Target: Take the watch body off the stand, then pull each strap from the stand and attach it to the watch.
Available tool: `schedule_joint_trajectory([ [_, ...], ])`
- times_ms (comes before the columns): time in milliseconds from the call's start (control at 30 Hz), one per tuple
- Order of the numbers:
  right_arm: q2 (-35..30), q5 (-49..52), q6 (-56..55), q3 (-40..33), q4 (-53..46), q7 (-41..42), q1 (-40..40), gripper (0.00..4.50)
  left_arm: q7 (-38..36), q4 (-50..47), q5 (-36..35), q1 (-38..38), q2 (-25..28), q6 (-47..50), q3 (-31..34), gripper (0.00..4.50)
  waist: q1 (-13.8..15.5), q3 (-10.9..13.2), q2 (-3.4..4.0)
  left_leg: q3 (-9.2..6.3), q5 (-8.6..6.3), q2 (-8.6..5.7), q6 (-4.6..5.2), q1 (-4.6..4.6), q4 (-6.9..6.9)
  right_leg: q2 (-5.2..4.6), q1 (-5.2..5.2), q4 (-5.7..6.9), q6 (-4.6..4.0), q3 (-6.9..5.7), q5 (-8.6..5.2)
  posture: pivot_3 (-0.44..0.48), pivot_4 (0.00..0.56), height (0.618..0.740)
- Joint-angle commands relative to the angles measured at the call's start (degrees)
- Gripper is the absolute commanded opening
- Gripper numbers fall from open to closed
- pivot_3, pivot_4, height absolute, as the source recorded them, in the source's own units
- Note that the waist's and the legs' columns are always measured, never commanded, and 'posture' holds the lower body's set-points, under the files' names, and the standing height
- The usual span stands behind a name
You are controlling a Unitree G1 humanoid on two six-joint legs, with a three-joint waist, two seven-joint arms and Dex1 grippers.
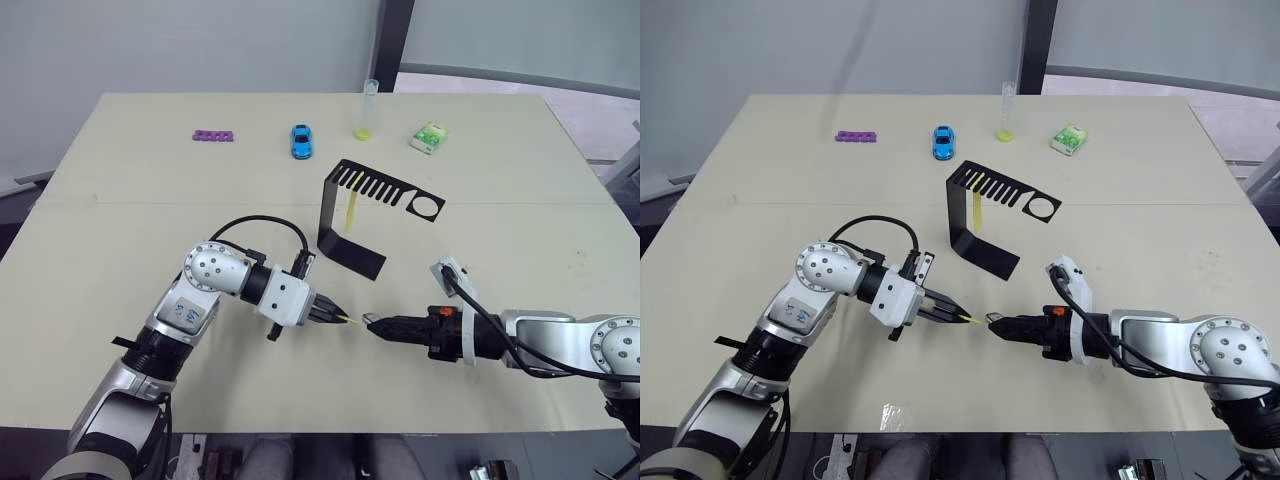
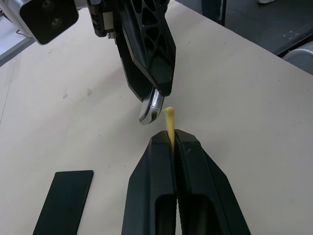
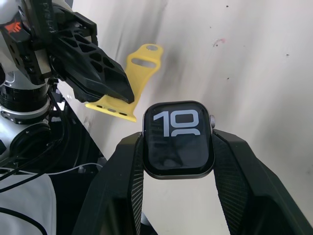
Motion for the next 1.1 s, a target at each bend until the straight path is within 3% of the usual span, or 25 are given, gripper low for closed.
schedule_joint_trajectory([
  [33,-0.45,1.43,-0.78,-0.38,-0.79,-0.5,-0.39,1.5,0.86,-0.76,-0.1,-0.99,-0.21,-0.72,0.28,0.0,0.02,0.0,0.0,0.0,0.0,0.0,0.0,0.0,0.0,0.0,0.0,0.0,0.0,0.0,0.0,0.0,0.15,0.74],
  [1100,-0.84,1.43,-0.83,-1.03,-0.92,-0.29,-0.48,1.5,1.31,1.2,-0.18,-2.19,-1.11,0.17,0.09,0.0,0.02,0.0,0.0,0.0,0.0,0.0,0.0,-0.02,0.0,0.0,0.0,-0.03,0.0,0.0,0.0,0.0,0.15,0.74],
])
